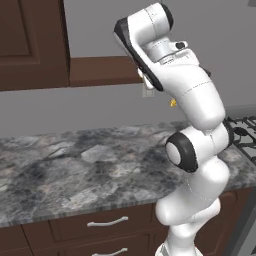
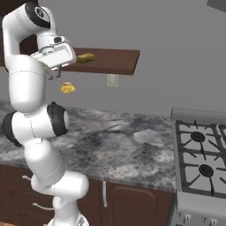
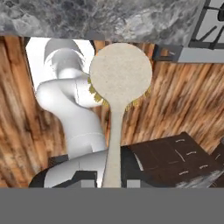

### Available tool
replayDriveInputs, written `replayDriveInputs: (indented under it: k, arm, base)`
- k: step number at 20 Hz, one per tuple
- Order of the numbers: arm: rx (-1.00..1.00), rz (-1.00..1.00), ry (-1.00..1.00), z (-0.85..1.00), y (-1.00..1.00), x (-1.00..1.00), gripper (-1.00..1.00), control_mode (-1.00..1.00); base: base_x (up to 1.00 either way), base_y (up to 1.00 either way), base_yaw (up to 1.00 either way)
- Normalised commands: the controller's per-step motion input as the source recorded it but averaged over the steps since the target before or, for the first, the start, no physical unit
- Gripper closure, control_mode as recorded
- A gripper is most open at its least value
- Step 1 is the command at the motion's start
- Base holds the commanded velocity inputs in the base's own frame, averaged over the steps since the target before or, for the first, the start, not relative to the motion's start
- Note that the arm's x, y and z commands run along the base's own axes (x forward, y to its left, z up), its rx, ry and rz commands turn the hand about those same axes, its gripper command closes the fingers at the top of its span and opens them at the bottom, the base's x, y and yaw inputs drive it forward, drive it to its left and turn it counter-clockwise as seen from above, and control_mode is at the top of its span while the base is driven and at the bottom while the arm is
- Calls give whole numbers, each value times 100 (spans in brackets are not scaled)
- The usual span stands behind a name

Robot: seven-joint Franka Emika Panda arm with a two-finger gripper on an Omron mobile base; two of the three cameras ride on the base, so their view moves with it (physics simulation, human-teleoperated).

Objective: Locate and retrieve the dish brush and sponge from the cabinet. Place them next to the sink.

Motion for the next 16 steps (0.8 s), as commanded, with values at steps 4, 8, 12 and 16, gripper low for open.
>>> replayDriveInputs:
  k: [4,8,12,16]
  arm:
    - [-12,10,46,-31,0,-36,100,-100]
    - [13,18,-32,-43,0,-2,100,-100]
    - [17,13,-50,-32,-3,-7,100,-100]
    - [17,12,-50,-29,-6,-7,100,-100]
  base:
    - [0,0,0]
    - [0,0,0]
    - [0,0,0]
    - [0,0,0]
